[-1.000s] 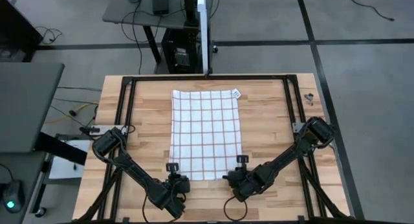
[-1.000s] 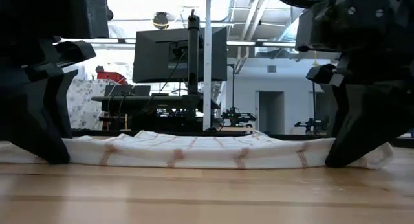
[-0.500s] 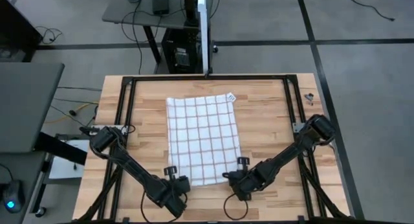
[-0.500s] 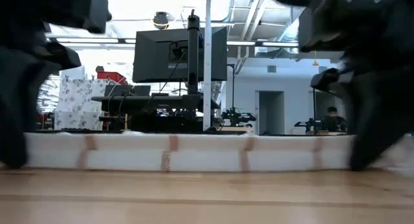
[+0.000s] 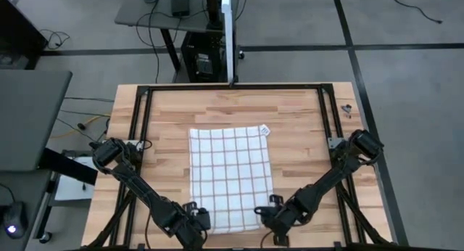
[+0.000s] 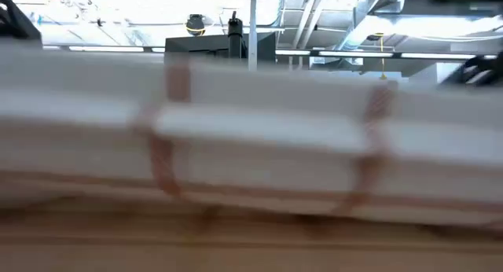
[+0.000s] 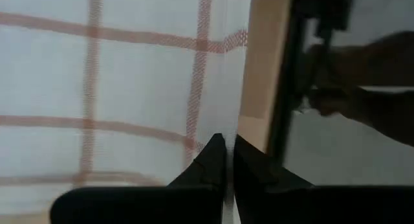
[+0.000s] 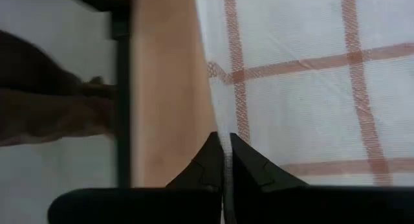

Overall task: Roll towel
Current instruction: Roll the white towel

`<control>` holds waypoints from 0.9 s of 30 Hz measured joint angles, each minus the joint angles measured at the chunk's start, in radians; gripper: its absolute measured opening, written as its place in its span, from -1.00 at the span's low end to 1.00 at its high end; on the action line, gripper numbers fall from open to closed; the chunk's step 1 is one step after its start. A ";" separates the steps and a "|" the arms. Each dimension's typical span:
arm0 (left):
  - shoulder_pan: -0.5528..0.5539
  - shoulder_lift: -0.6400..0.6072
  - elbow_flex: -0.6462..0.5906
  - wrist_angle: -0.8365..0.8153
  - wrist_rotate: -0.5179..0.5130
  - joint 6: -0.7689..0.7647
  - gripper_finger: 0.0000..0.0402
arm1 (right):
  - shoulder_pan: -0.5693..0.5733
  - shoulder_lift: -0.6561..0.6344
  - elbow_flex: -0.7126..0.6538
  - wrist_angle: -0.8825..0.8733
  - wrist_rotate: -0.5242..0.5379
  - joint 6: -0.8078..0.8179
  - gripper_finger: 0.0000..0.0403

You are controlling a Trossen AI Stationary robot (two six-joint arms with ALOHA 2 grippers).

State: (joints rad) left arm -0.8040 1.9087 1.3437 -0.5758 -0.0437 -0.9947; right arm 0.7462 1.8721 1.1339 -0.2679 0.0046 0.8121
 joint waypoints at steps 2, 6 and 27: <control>0.001 0.000 0.000 -0.004 0.017 0.005 -1.00 | 0.001 0.000 0.000 0.027 -0.024 0.011 -1.00; 0.020 0.000 0.000 -0.028 0.030 0.064 -1.00 | -0.013 -0.001 0.000 0.037 -0.041 0.018 -1.00; 0.104 -0.007 -0.087 -0.116 0.004 0.182 -1.00 | -0.190 -0.003 0.002 -0.132 -0.169 -0.064 -1.00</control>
State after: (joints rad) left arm -0.6998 1.9015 1.2572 -0.6921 -0.0401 -0.8131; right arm 0.5566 1.8690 1.1355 -0.4004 -0.1642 0.7483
